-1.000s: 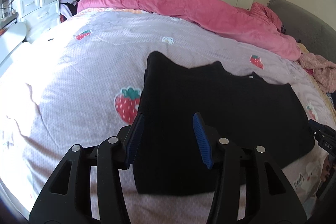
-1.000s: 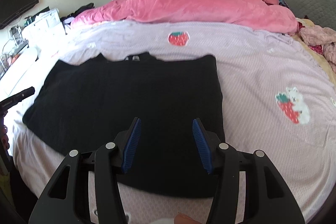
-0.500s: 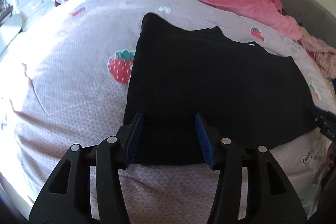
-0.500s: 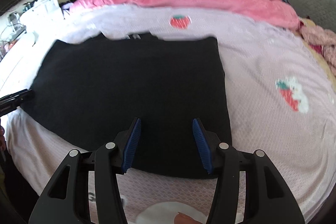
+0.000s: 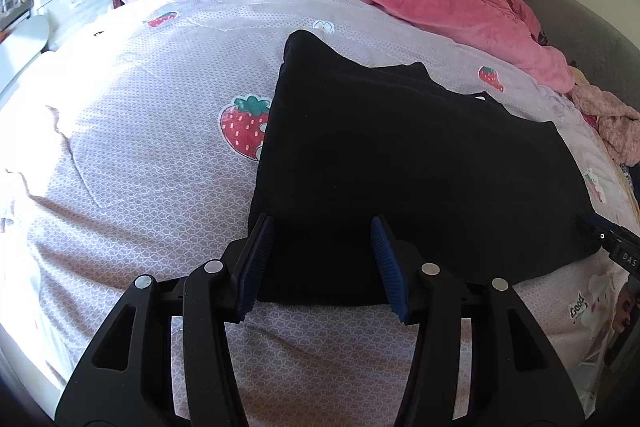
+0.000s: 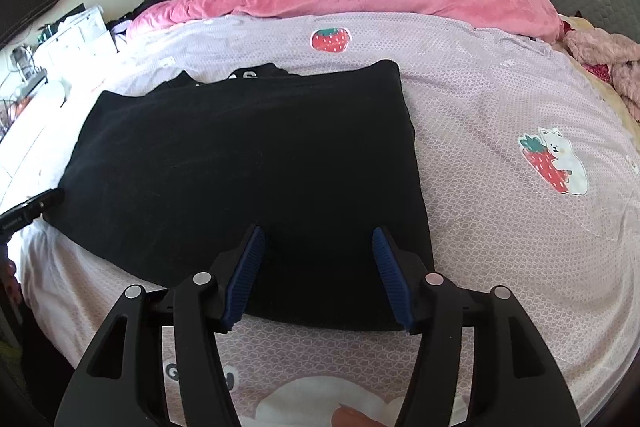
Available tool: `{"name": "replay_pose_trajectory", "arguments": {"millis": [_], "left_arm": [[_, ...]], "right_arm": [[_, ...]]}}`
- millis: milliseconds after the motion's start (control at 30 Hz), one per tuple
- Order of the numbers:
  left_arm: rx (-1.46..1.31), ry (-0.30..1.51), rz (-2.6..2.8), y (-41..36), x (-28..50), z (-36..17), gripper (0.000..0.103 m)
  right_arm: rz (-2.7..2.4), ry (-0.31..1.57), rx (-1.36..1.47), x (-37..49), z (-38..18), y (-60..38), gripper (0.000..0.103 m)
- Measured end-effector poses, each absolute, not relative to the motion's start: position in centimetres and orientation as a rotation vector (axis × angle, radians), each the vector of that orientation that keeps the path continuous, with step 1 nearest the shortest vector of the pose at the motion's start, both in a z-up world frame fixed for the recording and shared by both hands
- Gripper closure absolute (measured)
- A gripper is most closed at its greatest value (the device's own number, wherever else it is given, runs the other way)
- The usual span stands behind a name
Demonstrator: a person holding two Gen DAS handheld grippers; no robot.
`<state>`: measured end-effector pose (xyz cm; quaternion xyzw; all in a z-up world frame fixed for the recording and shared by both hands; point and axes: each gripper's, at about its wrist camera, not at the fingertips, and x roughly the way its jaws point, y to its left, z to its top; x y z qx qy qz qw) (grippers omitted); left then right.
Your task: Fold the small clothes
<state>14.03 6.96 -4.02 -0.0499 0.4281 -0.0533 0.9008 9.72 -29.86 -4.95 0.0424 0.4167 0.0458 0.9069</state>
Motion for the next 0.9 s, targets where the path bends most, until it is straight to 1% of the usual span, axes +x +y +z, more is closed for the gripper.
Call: {"name": "replay_pose_trajectory", "arguments": {"millis": [67, 133, 267, 367, 433, 467, 567, 667, 733, 767, 867, 900], "left_arm": [[-0.104, 0.883, -0.105, 7.0, 13.8, -3.8, 0.060], [-0.105, 0.880, -0.104, 7.0, 13.6, -3.7, 0.056], [-0.103, 0.877, -0.101, 6.9, 13.2, -3.4, 0.052], [-0.103, 0.870, -0.098, 6.9, 12.9, -3.1, 0.046], [-0.106, 0.865, -0.097, 7.0, 12.7, -2.8, 0.045], [-0.108, 0.863, -0.096, 7.0, 12.6, -2.7, 0.044], [-0.104, 0.852, -0.080, 7.1, 12.2, -2.3, 0.033], [-0.110, 0.845, -0.071, 7.4, 12.0, -1.9, 0.032], [-0.111, 0.841, -0.063, 7.6, 11.8, -1.8, 0.025], [-0.112, 0.838, -0.060, 7.7, 11.7, -1.7, 0.019], [-0.112, 0.832, -0.053, 7.9, 11.5, -1.4, 0.018], [-0.111, 0.831, -0.049, 8.0, 11.4, -1.4, 0.014]], "right_arm": [[0.101, 0.853, 0.089, 9.5, -4.6, -29.7, 0.041], [0.108, 0.840, 0.089, 9.2, -4.1, -29.6, 0.038], [0.123, 0.811, 0.097, 8.8, -3.2, -29.5, 0.028], [0.138, 0.807, 0.097, 8.5, -2.9, -29.3, 0.022], [0.140, 0.801, 0.092, 8.4, -2.7, -29.2, 0.021], [0.146, 0.798, 0.094, 8.2, -2.5, -29.1, 0.018], [0.159, 0.786, 0.093, 8.0, -2.1, -28.8, 0.014], [0.164, 0.774, 0.090, 7.8, -1.7, -28.4, 0.011], [0.173, 0.769, 0.086, 7.7, -1.4, -28.1, 0.010], [0.177, 0.767, 0.082, 7.7, -1.3, -27.9, 0.009], [0.190, 0.760, 0.072, 7.6, -1.0, -27.3, 0.009], [0.195, 0.759, 0.070, 7.6, -0.9, -27.1, 0.009]]}}
